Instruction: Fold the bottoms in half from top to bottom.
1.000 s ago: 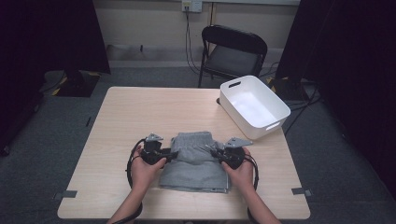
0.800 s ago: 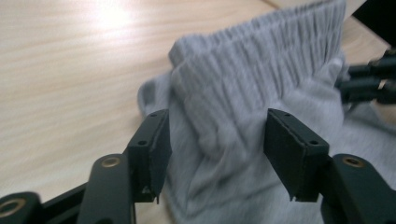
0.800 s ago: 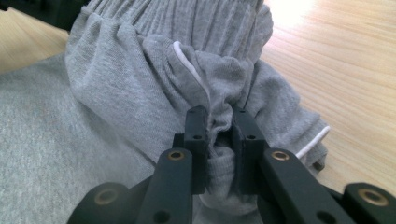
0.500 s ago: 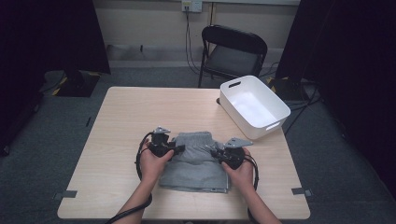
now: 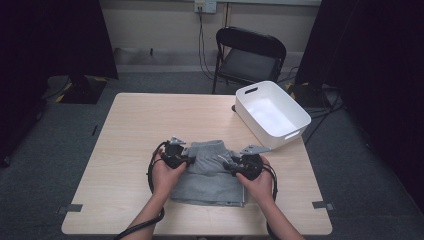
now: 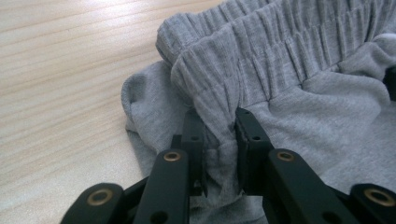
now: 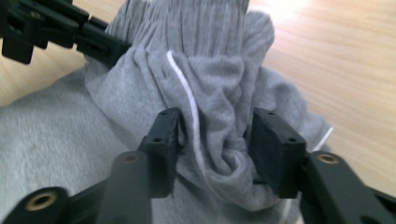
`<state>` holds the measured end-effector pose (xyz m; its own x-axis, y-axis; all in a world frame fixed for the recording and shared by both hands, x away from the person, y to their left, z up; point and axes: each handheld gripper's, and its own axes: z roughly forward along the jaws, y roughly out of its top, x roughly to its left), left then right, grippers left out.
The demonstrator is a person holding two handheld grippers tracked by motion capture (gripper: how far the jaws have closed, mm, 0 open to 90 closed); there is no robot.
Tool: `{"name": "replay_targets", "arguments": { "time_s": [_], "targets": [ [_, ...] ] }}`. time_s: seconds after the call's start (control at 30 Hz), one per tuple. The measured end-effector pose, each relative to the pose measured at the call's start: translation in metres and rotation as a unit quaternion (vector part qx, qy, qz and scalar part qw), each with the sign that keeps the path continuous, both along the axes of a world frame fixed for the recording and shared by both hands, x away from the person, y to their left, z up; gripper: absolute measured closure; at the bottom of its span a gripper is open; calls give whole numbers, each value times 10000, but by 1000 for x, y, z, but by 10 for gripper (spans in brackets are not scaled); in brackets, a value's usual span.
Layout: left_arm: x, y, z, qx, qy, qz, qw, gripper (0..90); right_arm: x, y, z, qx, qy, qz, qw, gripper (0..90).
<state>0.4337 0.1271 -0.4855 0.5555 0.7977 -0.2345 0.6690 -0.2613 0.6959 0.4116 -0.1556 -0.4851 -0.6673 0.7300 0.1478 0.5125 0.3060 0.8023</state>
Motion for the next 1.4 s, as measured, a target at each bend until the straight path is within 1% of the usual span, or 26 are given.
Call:
{"name": "replay_targets", "arguments": {
  "time_s": [0.07, 0.2, 0.27, 0.3, 0.37, 0.4, 0.5, 0.57, 0.6, 0.77, 0.8, 0.83, 0.9, 0.93, 0.97, 1.0, 1.03, 1.1, 1.2, 1.27, 1.4],
  "targets": [
    [0, 0, 0, -14, 16, -7, 10000, 765, 1, 1, 6, 40, -13, -34, 10000, 468],
    [0, 1, 0, -22, 20, -7, 10000, 765, 4, 1, 16, 75, 15, -91, 9999, 423],
    [0, 1, 0, -35, 21, -12, 10000, 765, 6, 1, 18, 99, 37, -146, 9998, 408],
    [0, 1, 1, -37, 17, -16, 10000, 765, 9, 3, 20, 34, 75, -191, 9998, 387],
    [1, 2, 2, -59, 26, -29, 10000, 765, 11, 3, 20, 19, 60, -178, 9998, 385],
    [1, 2, 2, -57, 21, -38, 10000, 765, 13, 4, 21, 18, 90, -211, 9997, 370],
    [1, 2, 3, -77, 12, -71, 9999, 765, 18, 8, 22, 9, 159, -172, 9997, 356],
    [1, 3, 3, -108, 2, -79, 9999, 765, 22, 12, 21, 43, 203, -166, 9996, 346],
    [1, 3, 3, -114, 0, -86, 9999, 764, 25, 14, 21, 38, 185, -157, 9997, 346],
    [1, 4, 2, -129, -14, -120, 9998, 765, 34, 24, 16, 83, 239, -145, 9996, 342],
    [2, 4, 1, -141, -10, -121, 9998, 765, 36, 26, 15, 77, 279, -149, 9995, 353],
    [2, 4, 1, -150, -2, -122, 9998, 765, 38, 28, 13, 83, 312, -169, 9993, 387],
    [2, 5, 0, -186, 8, -113, 9998, 765, 41, 30, 10, 82, 350, -188, 9992, 389],
    [2, 5, -1, -190, 8, -122, 9997, 765, 42, 30, 8, 110, 370, -219, 9990, 386],
    [2, 6, -1, -192, 6, -123, 9997, 765, 45, 30, 7, 248, 406, -269, 9985, 372],
    [3, 6, -1, -186, 7, -128, 9997, 765, 45, 30, 7, 248, 406, -269, 9985, 372],
    [3, 6, -1, -188, 8, -131, 9997, 765, 46, 30, 7, 319, 482, -267, 9980, 362],
    [3, 6, -1, -201, 2, -142, 9997, 765, 46, 30, 8, 294, 509, -274, 9979, 359],
    [2, 6, 0, -205, -2, -144, 9997, 764, 44, 29, 12, 182, 459, -229, 9985, 341],
    [2, 6, 1, -215, -4, -138, 9997, 764, 41, 28, 12, 162, 444, -188, 9987, 339],
    [0, 6, 5, -205, -63, -138, 9997, 764, 33, 26, 12, 22, 377, -134, 9992, 334]
  ]
}}
